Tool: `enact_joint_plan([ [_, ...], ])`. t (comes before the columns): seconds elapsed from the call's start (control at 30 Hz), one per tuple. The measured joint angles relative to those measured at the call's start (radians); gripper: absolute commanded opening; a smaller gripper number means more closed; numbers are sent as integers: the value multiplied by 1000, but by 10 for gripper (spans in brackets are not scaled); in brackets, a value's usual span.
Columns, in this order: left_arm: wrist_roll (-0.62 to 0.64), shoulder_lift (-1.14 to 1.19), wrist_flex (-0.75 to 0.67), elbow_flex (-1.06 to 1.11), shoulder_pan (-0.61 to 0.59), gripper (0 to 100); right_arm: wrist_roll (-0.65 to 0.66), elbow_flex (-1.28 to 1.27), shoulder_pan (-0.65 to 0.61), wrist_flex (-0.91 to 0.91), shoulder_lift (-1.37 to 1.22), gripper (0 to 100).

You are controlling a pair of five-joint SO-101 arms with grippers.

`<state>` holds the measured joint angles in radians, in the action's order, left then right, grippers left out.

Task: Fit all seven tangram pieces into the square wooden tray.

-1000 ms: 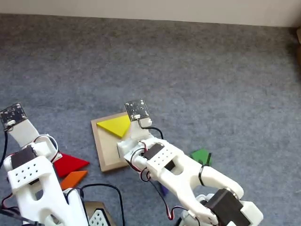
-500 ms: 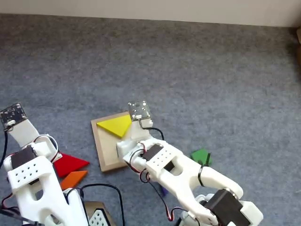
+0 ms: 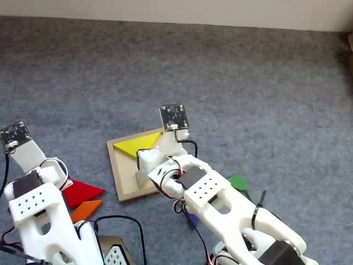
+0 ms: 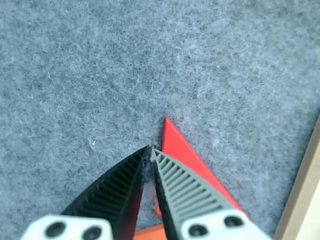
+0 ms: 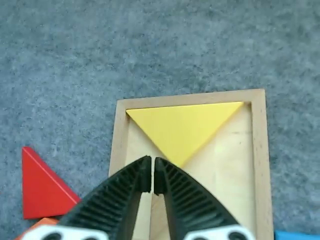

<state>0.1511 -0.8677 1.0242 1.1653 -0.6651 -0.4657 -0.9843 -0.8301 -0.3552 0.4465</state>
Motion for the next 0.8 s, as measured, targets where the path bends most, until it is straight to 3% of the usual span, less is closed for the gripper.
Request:
enact_joint_plan([
  [0.33, 0, 0, 0, 0, 0, 6, -2, 46, 8, 5, -272, 29],
  [0.6, 0, 0, 0, 0, 0, 6, 121, 55, 17, -193, -210, 29],
  [0.8, 0, 0, 0, 0, 0, 6, 158, 40, 17, -212, -121, 29],
])
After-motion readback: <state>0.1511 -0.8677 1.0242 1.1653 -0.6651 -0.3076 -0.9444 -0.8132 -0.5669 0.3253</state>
